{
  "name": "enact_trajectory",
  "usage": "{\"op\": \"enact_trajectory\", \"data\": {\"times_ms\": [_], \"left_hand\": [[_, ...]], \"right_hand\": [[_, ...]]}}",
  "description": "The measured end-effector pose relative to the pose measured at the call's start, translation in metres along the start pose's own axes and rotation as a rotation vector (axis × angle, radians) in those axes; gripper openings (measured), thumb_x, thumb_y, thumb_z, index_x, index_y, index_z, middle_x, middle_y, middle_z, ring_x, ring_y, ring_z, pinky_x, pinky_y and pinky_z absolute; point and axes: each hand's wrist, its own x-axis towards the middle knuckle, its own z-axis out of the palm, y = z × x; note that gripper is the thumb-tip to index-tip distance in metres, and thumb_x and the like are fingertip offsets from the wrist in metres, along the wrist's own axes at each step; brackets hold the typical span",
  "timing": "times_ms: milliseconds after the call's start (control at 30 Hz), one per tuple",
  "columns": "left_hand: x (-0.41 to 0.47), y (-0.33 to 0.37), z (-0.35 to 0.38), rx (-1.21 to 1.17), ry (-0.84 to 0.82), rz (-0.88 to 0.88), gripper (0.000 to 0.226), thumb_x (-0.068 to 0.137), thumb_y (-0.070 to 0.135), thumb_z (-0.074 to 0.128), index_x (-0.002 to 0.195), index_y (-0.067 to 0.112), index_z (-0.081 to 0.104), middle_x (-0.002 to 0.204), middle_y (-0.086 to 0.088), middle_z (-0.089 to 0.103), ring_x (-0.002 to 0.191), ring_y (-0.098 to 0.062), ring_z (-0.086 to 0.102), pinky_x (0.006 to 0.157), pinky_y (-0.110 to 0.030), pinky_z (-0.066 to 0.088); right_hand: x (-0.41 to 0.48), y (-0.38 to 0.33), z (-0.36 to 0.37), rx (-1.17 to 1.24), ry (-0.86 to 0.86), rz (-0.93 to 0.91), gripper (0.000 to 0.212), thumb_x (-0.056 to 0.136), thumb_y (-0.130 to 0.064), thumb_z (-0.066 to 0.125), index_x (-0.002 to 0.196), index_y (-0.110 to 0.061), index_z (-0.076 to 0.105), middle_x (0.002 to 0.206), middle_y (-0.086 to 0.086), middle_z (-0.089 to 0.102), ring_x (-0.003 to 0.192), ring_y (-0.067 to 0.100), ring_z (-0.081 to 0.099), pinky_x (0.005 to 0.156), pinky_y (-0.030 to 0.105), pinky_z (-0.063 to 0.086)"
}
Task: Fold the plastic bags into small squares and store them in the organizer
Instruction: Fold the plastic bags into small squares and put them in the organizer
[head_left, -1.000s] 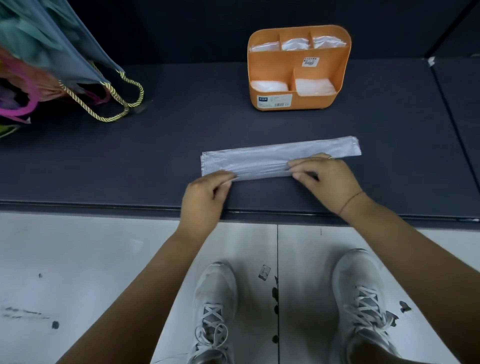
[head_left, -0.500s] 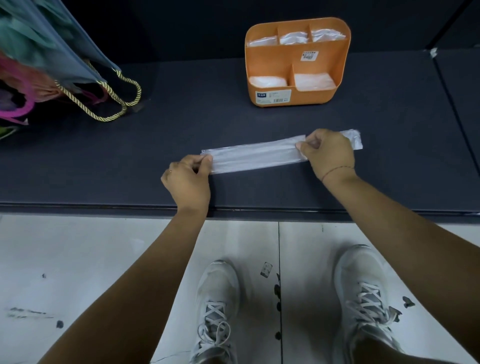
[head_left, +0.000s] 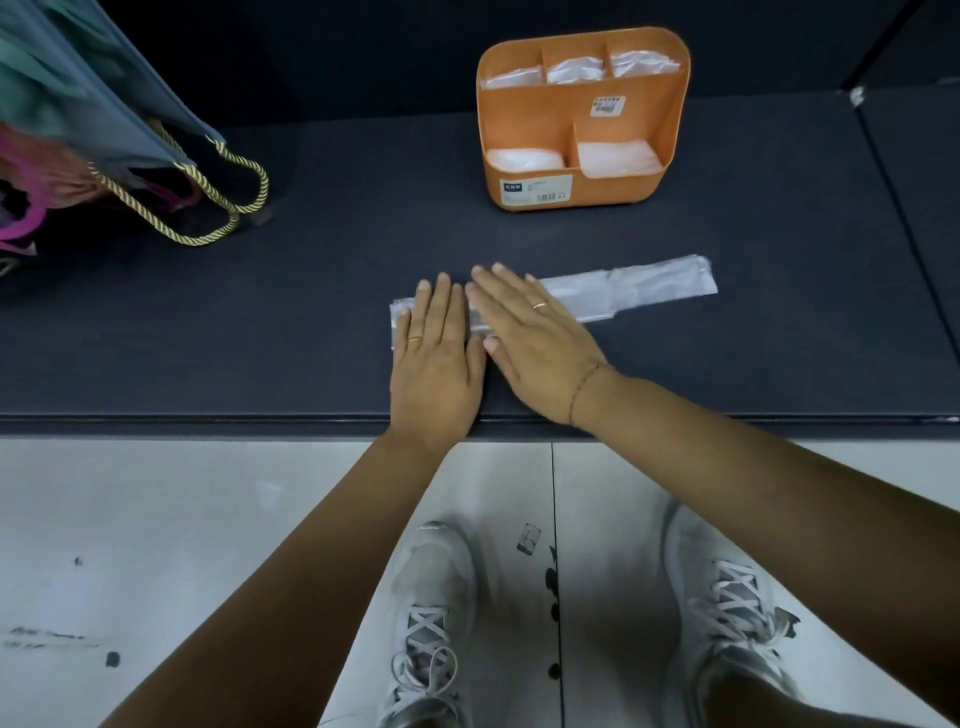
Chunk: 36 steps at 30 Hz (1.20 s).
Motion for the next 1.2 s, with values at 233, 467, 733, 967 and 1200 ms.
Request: {"op": "enact_trajectory", "data": {"times_ms": [233,467,733,967,1200], "left_hand": [[0.002,-0.012,-0.002,0.17,-0.176,-0.019,0.085,0.087,0.059,-0.004,0.156,0.009,0.004,0.165,-0.007,0.002,0.152,-0.02,-0.002,0.118,-0.028,-0.012],[0.001,-0.011,-0.004,0.222,-0.216,-0.019,0.076,0.096,0.058,0.007,0.156,0.012,-0.002,0.165,-0.005,-0.003,0.152,-0.019,-0.006,0.119,-0.029,-0.012],[0.015,-0.026,-0.008,0.217,-0.241,0.038,0.079,0.095,0.062,0.0,0.157,0.013,0.0,0.165,-0.003,-0.003,0.151,-0.015,-0.007,0.119,-0.027,-0.012],[0.029,-0.041,-0.012,0.199,-0.276,0.112,0.086,0.087,0.067,-0.001,0.156,0.016,0.0,0.164,0.0,-0.004,0.145,-0.005,-0.014,0.118,-0.024,-0.012],[0.034,-0.043,-0.016,0.198,-0.278,0.145,0.084,0.09,0.069,0.003,0.157,0.017,0.0,0.159,0.007,-0.01,0.145,-0.003,-0.014,0.117,-0.021,-0.014]], "right_hand": [[-0.021,0.039,0.002,-0.162,-0.177,0.169,0.079,0.096,-0.061,0.018,0.154,-0.014,-0.006,0.162,0.001,-0.013,0.148,0.014,-0.013,0.12,0.033,-0.01],[-0.053,0.086,-0.017,-0.097,-0.069,0.389,0.072,0.099,-0.052,0.027,0.155,-0.013,0.004,0.163,0.004,-0.001,0.15,0.018,-0.004,0.121,0.033,-0.005],[-0.052,0.131,-0.041,0.101,0.269,0.847,0.044,0.085,-0.046,0.066,0.117,-0.015,0.061,0.124,0.011,0.051,0.12,0.031,0.043,0.099,0.041,0.031],[-0.052,0.131,-0.053,0.375,0.277,0.799,0.015,0.086,-0.026,0.07,0.086,-0.013,0.064,0.094,0.001,0.058,0.091,0.02,0.056,0.083,0.028,0.043],[-0.055,0.129,-0.068,1.077,0.316,0.956,0.018,0.085,0.0,0.069,0.098,-0.007,0.059,0.079,0.01,0.065,0.057,0.01,0.064,0.054,0.018,0.055]]}}
